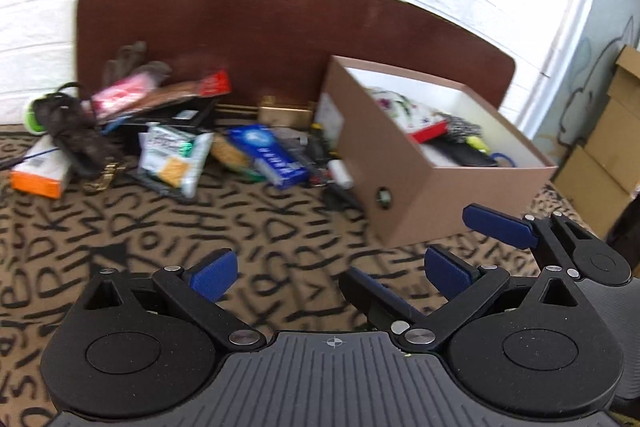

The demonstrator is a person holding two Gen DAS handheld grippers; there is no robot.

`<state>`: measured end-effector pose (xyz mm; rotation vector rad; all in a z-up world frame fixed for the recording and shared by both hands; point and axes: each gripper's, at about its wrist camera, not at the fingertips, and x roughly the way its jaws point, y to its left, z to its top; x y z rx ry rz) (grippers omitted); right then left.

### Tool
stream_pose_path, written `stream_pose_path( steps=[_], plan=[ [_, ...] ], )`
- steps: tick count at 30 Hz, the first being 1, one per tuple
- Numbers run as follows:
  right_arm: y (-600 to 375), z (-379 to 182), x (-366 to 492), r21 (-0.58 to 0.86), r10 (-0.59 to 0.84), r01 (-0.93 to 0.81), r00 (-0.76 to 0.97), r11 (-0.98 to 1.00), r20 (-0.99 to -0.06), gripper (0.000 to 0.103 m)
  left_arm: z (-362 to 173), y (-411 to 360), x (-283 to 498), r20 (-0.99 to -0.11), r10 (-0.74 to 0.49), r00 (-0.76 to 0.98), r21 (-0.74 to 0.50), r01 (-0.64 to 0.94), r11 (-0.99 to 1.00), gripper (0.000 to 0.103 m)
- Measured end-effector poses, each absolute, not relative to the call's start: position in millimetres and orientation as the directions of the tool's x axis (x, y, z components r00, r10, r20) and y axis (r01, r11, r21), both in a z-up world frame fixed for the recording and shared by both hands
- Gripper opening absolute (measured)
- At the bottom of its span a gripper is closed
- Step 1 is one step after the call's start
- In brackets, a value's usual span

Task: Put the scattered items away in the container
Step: 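Withdraw the open left gripper from the cardboard box, then move the left gripper down to the green-and-white cracker packet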

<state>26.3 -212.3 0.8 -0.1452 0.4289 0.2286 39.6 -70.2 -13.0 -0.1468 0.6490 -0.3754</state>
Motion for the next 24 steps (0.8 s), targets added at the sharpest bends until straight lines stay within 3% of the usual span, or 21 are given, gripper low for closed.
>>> stream_pose_path(
  steps=[9, 24],
  plan=[
    [-187, -12, 42, -0.057, 0.238, -0.297, 0.851, 0.953, -0.468, 0.102, -26, -23, 54, -0.575, -0.333, 0.747, -0.293, 0.191, 0.937, 0.103],
    [-158, -28, 104, -0.066, 0.26, -0.34, 0.817, 0.938, -0.515, 0.083, -27, 6, 123, -0.553, -0.312, 0.772, -0.262, 0.194, 0.945, 0.098]
  ],
)
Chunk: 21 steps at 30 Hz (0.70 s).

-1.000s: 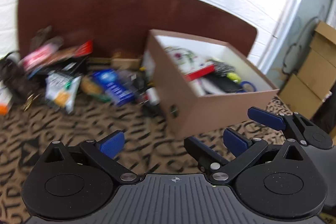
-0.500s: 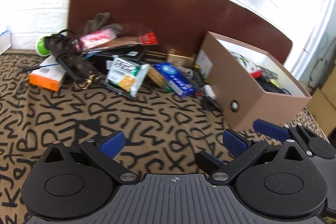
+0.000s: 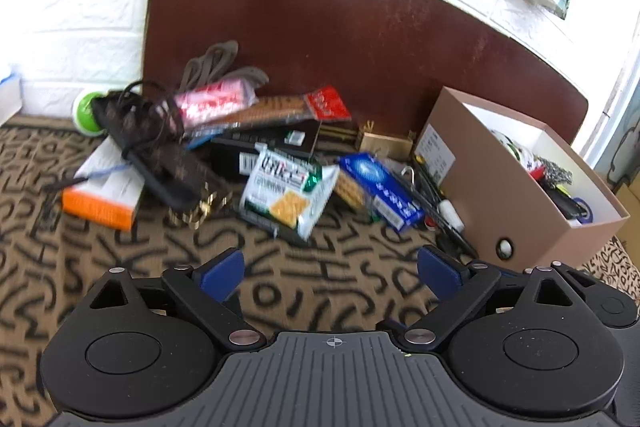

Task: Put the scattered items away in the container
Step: 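Move the left gripper down to the green-and-white cracker packet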

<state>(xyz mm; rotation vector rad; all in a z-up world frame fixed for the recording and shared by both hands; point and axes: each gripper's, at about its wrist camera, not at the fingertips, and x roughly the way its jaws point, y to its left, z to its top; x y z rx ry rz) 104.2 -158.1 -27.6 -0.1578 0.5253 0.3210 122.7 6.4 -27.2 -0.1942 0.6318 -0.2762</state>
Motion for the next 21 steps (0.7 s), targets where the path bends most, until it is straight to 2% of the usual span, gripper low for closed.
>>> stream_pose_path(
  steps=[9, 13, 21],
  plan=[
    [-151, -37, 151, -0.035, 0.266, -0.335, 0.802, 0.941, -0.536, 0.077, -34, 12, 174, -0.551, -0.329, 0.767, -0.267, 0.211, 0.94, 0.098],
    [-149, -43, 166, -0.023, 0.274, -0.341, 0.793, 0.94, -0.545, 0.071, -40, 14, 192, -0.557, -0.333, 0.761, -0.273, 0.21, 0.939, 0.098],
    [-147, -55, 192, 0.024, 0.302, -0.349, 0.772, 0.937, -0.559, 0.068, -45, 16, 223, -0.569, -0.355, 0.742, -0.268, 0.241, 0.933, 0.098]
  ],
)
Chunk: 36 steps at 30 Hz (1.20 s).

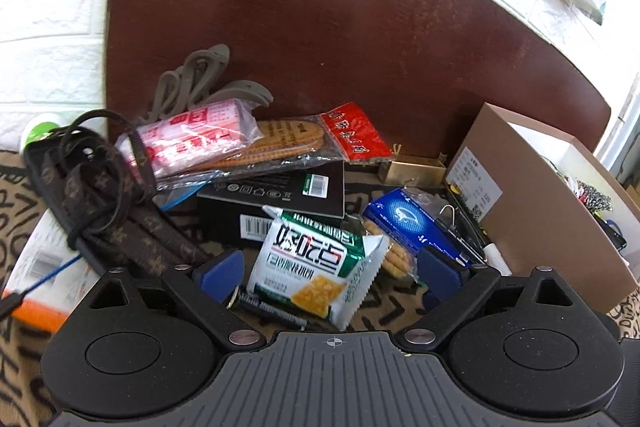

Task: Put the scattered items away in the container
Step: 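Move the left gripper down to the green-and-white cracker packet, then close the left gripper on the cracker packet and lift it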

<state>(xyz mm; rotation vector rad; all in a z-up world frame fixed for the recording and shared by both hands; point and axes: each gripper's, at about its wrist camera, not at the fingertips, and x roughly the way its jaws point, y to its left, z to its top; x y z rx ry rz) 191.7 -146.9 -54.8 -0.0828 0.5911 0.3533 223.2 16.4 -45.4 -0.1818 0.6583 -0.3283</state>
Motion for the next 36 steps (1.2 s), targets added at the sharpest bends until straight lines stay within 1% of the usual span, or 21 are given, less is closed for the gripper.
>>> stream_pose_path(
  steps=[8, 10, 14, 16, 18, 21, 24, 26, 28, 30, 34, 36],
  plan=[
    [-145, -61, 210, 0.071, 0.33, -0.353, 0.759, 0.933, -0.562, 0.063, -59, 13, 250, -0.607, -0.382, 0.697, -0.276, 0.266, 0.924, 0.098],
    [-144, -62, 215, 0.085, 0.339, -0.355, 0.756, 0.931, -0.56, 0.059, -61, 9, 253, -0.618, -0.381, 0.687, -0.265, 0.274, 0.924, 0.096],
    [-143, -62, 219, 0.098, 0.357, -0.368, 0.749, 0.925, -0.559, 0.053, -63, 5, 251, -0.628, -0.379, 0.68, -0.234, 0.3, 0.925, 0.089],
    [-144, -61, 219, 0.111, 0.374, -0.38, 0.74, 0.918, -0.559, 0.04, -63, 6, 252, -0.634, -0.371, 0.679, -0.221, 0.3, 0.928, 0.084],
    [-143, -60, 219, 0.114, 0.388, -0.395, 0.735, 0.912, -0.556, 0.031, -61, 8, 252, -0.637, -0.378, 0.671, -0.233, 0.3, 0.925, 0.078],
    [-139, -57, 211, 0.064, 0.369, -0.403, 0.748, 0.913, -0.552, 0.03, -56, 10, 248, -0.637, -0.386, 0.668, -0.241, 0.302, 0.922, 0.073],
    [-142, -50, 201, 0.058, 0.367, -0.405, 0.748, 0.912, -0.553, 0.029, -50, 8, 240, -0.636, -0.391, 0.665, -0.243, 0.309, 0.92, 0.071],
    [-147, -44, 191, 0.063, 0.375, -0.41, 0.748, 0.91, -0.548, 0.029, -43, 5, 230, -0.636, -0.401, 0.66, -0.254, 0.312, 0.916, 0.071],
    [-154, -36, 177, 0.075, 0.386, -0.415, 0.746, 0.907, -0.543, 0.029, -35, -1, 215, -0.639, -0.412, 0.65, -0.26, 0.321, 0.911, 0.074],
    [-163, -28, 162, 0.111, 0.403, -0.414, 0.733, 0.904, -0.548, 0.029, -28, -7, 195, -0.645, -0.418, 0.64, -0.265, 0.326, 0.908, 0.075],
    [-184, -17, 129, 0.247, 0.463, -0.394, 0.696, 0.885, -0.548, 0.029, -18, -22, 153, -0.652, -0.418, 0.632, -0.279, 0.313, 0.908, 0.077],
    [-192, -15, 111, 0.277, 0.475, -0.386, 0.685, 0.88, -0.552, 0.029, -18, -25, 132, -0.652, -0.431, 0.624, -0.297, 0.314, 0.902, 0.077]
  ],
)
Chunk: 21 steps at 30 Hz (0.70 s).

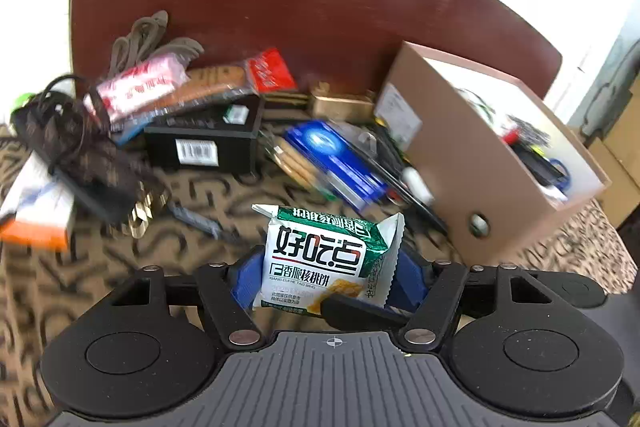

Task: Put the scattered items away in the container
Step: 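Close the left gripper on the cracker packet and lift it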

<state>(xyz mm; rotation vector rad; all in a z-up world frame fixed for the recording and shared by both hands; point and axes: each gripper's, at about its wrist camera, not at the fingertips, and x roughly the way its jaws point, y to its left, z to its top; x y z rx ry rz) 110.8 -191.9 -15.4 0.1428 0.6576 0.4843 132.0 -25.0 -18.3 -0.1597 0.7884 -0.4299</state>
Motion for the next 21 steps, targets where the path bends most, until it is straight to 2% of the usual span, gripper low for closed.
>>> stream_pose_path(
  steps=[5, 8, 11, 13, 18, 21],
  plan=[
    [-206, -22, 63, 0.297, 0.465, -0.358, 0.656, 0.885, -0.595, 0.029, -35, -32, 90, -0.696, -0.475, 0.538, -0.389, 0.273, 0.88, 0.077],
    [-218, -28, 37, 0.302, 0.439, -0.319, 0.654, 0.898, -0.616, 0.031, -44, -43, 65, -0.72, -0.491, 0.49, -0.397, 0.29, 0.871, 0.077],
    [-225, -38, 19, 0.281, 0.394, -0.277, 0.67, 0.919, -0.629, 0.039, -49, -56, 51, -0.731, -0.508, 0.456, -0.393, 0.327, 0.86, 0.08],
    [-228, -41, 12, 0.254, 0.36, -0.255, 0.69, 0.933, -0.628, 0.053, -55, -61, 50, -0.743, -0.504, 0.441, -0.389, 0.327, 0.861, 0.081],
    [-225, -47, 4, 0.178, 0.323, -0.273, 0.719, 0.945, -0.615, 0.056, -63, -56, 55, -0.758, -0.484, 0.437, -0.394, 0.284, 0.874, 0.082],
    [-222, -52, 6, 0.186, 0.336, -0.283, 0.71, 0.941, -0.619, 0.056, -64, -52, 58, -0.754, -0.479, 0.45, -0.397, 0.268, 0.878, 0.083]
  ],
)
